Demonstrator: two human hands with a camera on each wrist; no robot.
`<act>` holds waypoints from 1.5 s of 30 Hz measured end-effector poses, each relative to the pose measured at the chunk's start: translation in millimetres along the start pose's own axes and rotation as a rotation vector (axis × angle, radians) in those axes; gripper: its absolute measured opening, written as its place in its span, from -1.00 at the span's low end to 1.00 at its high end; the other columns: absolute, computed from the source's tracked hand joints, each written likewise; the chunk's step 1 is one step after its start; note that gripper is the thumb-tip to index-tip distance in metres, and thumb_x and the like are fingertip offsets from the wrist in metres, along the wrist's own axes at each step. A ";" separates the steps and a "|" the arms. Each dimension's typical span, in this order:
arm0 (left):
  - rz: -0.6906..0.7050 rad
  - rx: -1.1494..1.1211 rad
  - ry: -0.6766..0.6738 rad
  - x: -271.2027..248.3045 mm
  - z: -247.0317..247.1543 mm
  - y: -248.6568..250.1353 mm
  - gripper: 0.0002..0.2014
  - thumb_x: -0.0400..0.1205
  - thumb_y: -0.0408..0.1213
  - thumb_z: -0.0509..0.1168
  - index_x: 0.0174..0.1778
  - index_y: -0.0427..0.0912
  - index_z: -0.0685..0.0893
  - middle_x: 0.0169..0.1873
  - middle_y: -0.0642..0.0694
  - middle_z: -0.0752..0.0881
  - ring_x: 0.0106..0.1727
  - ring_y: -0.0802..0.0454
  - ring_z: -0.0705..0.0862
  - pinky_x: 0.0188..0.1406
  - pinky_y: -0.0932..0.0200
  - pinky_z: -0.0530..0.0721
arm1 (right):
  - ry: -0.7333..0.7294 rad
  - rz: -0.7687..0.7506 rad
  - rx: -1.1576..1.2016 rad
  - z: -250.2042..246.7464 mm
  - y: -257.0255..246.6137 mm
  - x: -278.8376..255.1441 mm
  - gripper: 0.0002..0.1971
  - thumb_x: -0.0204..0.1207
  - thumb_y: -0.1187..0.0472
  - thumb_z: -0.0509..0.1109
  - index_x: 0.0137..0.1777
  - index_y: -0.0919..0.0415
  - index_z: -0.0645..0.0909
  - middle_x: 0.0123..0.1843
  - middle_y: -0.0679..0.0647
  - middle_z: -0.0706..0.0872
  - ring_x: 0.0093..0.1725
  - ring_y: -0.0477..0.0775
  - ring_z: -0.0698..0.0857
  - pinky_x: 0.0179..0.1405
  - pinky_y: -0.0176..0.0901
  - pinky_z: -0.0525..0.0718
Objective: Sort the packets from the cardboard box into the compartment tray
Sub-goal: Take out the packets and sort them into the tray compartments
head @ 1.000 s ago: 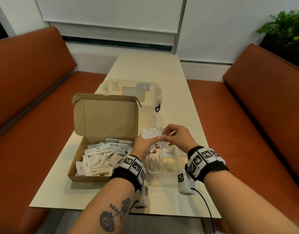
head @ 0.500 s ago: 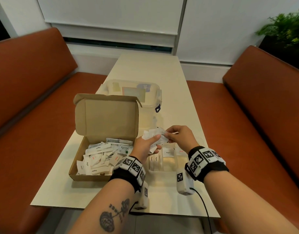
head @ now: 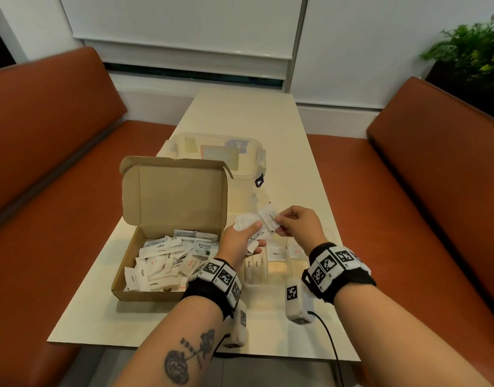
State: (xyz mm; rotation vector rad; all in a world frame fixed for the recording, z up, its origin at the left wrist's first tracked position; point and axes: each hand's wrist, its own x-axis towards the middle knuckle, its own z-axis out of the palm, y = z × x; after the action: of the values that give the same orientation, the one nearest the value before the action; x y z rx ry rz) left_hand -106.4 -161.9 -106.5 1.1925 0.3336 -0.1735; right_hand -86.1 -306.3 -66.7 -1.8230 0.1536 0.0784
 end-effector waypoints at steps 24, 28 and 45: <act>0.090 0.188 -0.029 8.5 -4.1 0.9 -0.90 0.57 -0.35 0.41 -0.03 -0.23 0.68 -0.31 -0.13 0.70 -0.59 0.14 0.61 -0.69 0.30 0.50 | -0.101 -0.197 -0.399 -5.2 -16.0 8.1 -0.90 0.45 0.34 0.48 -0.05 0.23 0.75 -0.28 0.15 0.68 -0.26 -0.01 0.62 -0.21 -0.25 0.62; 0.082 0.132 -0.019 9.1 -4.8 2.3 -0.91 0.59 -0.38 0.38 -0.02 -0.27 0.65 -0.31 -0.11 0.66 -0.62 0.16 0.58 -0.71 0.32 0.48 | -0.125 -0.119 -0.301 -6.8 -4.1 6.1 -0.90 0.43 0.33 0.51 -0.22 0.22 0.63 -0.34 0.11 0.69 -0.39 -0.05 0.64 -0.42 -0.37 0.62; 0.054 0.106 -0.062 13.8 -0.6 0.9 -0.80 0.55 -0.36 0.44 0.05 -0.30 0.68 -0.34 -0.15 0.70 -0.54 0.08 0.61 -0.67 0.28 0.49 | -0.084 -0.003 -0.022 -6.8 -4.8 14.4 -0.90 0.42 0.41 0.51 -0.12 0.37 0.65 -0.28 0.20 0.74 -0.34 0.03 0.72 -0.30 -0.28 0.75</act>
State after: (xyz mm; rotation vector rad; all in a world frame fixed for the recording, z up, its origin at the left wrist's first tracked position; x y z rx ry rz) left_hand -93.3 -160.3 -110.6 1.2967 0.2404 -0.1824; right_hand -71.4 -312.5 -62.3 -1.8380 0.0909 0.1548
